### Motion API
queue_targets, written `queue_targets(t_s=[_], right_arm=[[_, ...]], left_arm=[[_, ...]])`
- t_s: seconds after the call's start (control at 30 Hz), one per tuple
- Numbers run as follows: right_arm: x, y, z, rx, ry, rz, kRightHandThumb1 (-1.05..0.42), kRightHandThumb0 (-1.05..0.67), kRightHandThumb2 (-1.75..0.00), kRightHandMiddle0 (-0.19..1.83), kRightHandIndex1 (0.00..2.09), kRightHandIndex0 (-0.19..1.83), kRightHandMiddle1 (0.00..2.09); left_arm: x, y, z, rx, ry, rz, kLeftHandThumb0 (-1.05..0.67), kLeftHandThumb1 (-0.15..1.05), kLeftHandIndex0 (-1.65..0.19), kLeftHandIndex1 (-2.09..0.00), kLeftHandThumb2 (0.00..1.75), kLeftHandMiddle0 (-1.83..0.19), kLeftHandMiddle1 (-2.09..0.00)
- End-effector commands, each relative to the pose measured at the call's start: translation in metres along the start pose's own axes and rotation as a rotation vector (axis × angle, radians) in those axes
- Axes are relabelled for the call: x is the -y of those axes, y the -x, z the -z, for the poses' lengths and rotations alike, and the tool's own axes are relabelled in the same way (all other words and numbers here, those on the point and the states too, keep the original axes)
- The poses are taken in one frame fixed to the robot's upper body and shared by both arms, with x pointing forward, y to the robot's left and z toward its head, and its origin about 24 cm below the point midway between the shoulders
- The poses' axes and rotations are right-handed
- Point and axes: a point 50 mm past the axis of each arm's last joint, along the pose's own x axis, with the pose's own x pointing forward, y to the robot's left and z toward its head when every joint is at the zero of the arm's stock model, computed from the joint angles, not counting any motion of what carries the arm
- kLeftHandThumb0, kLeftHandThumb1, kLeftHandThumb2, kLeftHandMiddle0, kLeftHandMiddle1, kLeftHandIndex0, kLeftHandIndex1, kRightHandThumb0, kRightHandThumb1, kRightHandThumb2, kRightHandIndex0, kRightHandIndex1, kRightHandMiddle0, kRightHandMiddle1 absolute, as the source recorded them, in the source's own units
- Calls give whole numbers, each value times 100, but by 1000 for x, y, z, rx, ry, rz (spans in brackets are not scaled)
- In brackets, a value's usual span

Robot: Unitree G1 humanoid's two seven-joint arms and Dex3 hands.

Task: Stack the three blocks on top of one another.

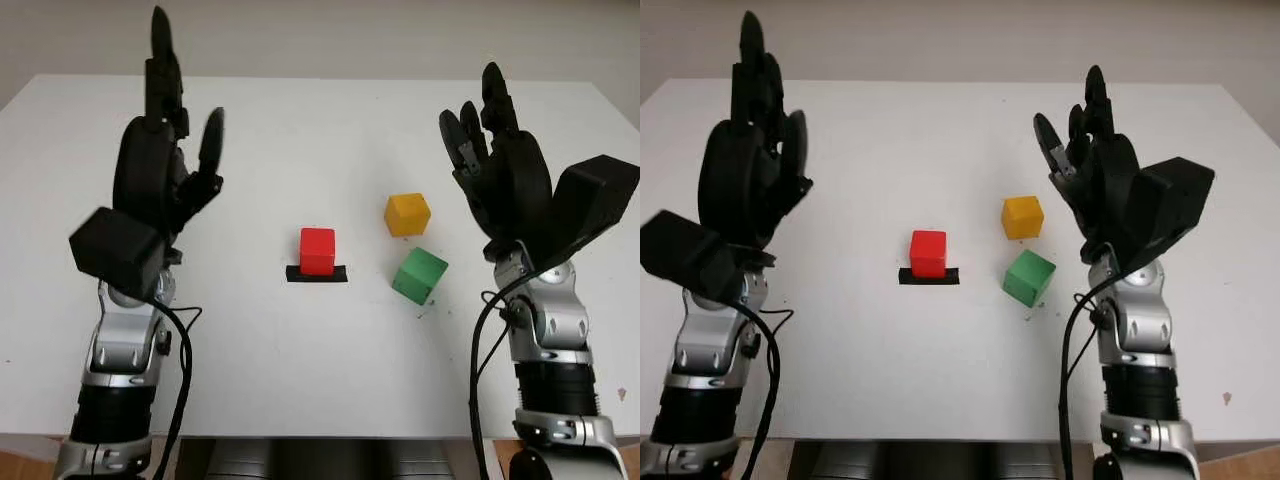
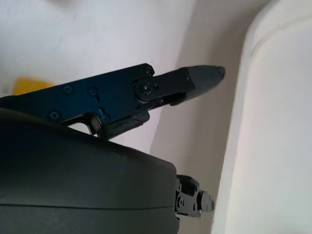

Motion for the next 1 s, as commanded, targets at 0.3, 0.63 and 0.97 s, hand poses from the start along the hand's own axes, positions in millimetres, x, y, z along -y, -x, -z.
queue_targets(t_s=[0.3, 0.63, 0.97], right_arm=[[32, -38, -14, -19, 574, -106, -92, -67, -4, 12, 14, 9, 22], [37, -40, -10, -24, 973, -229, -85, -63, -4, 23, 10, 8, 25], [34, -39, -11, -26, 1062, -383, -78, -61, -5, 36, 5, 6, 19]], left_arm=[[-3, 0, 12, -54, -4, -22, -78, 105, 19, 0, 70, 19, 0], [-5, -4, 17, -65, -12, -53, -72, 105, 19, 0, 70, 19, 0], [-1, -4, 17, -20, -36, -70, -77, 105, 17, -3, 57, 18, -4]])
